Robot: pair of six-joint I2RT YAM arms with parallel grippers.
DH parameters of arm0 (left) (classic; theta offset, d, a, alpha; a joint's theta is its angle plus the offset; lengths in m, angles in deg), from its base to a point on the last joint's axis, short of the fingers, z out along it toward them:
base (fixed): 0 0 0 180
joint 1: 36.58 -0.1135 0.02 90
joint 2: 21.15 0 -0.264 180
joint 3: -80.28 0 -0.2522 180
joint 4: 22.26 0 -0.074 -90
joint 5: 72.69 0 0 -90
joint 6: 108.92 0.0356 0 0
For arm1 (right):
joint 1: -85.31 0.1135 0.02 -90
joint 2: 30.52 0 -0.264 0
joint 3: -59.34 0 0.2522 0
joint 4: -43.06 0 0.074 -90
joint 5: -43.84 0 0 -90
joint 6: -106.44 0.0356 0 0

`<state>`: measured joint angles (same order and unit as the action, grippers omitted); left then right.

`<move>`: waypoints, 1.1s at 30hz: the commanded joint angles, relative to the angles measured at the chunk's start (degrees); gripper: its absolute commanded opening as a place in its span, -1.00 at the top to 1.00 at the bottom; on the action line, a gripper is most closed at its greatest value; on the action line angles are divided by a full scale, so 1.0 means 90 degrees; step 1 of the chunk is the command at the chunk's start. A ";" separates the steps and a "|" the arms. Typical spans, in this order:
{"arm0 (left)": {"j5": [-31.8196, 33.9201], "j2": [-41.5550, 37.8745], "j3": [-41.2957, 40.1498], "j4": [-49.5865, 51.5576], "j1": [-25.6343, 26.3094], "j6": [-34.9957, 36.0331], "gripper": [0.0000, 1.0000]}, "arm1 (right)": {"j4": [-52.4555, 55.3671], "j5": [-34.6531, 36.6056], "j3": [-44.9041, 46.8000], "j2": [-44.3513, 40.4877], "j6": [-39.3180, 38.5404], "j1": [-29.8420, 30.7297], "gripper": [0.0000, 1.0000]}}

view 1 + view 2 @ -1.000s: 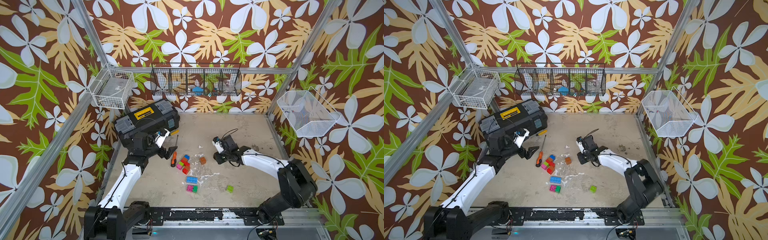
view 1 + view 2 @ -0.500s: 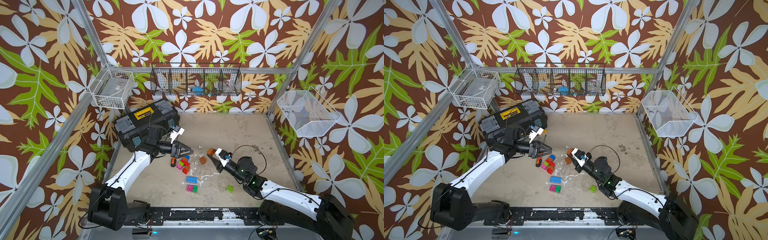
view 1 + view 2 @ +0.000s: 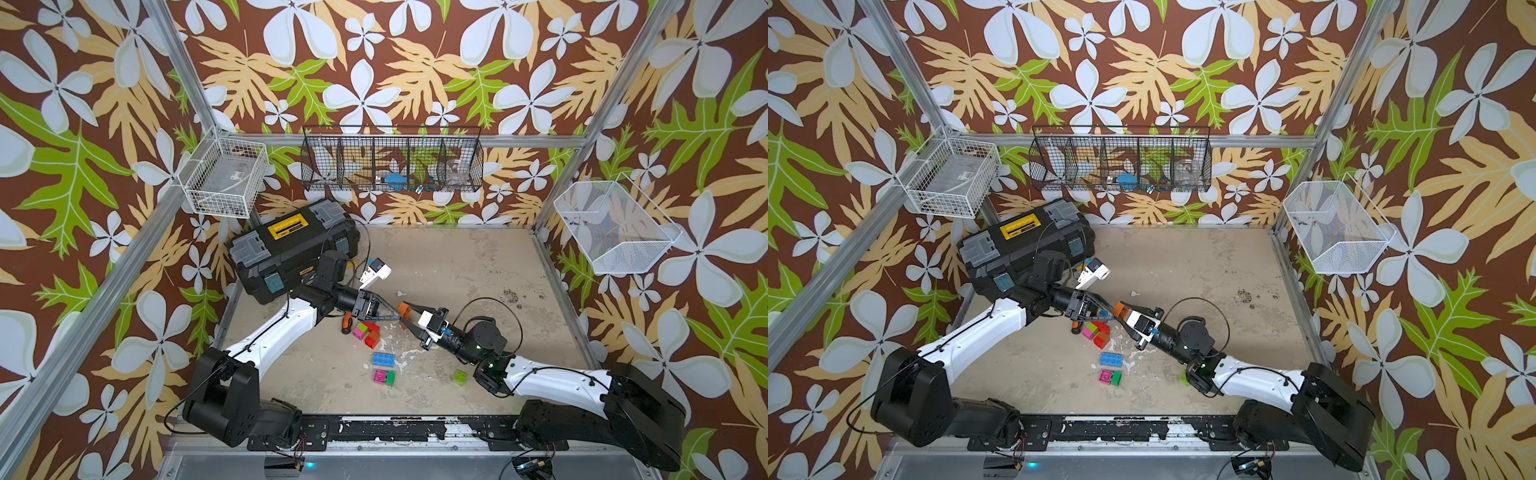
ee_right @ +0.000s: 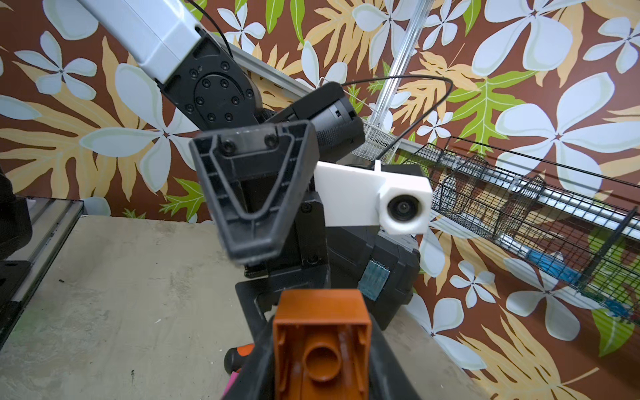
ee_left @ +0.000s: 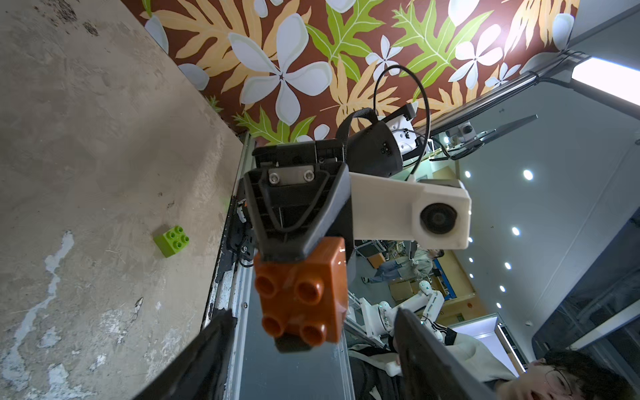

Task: Assemble the letter h with lego
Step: Place the lego brick at the center of the board.

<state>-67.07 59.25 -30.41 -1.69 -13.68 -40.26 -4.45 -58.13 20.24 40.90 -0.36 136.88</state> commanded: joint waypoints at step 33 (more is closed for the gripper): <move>0.6928 0.0388 0.0579 0.0498 0.1916 0.3417 0.64 | 0.5429 0.1121 0.0165 -0.2383 0.5443 -0.3231 -0.82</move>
<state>-22.33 61.67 -25.18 2.14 -1.16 -20.75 28.25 -46.04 23.71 18.30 28.73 114.63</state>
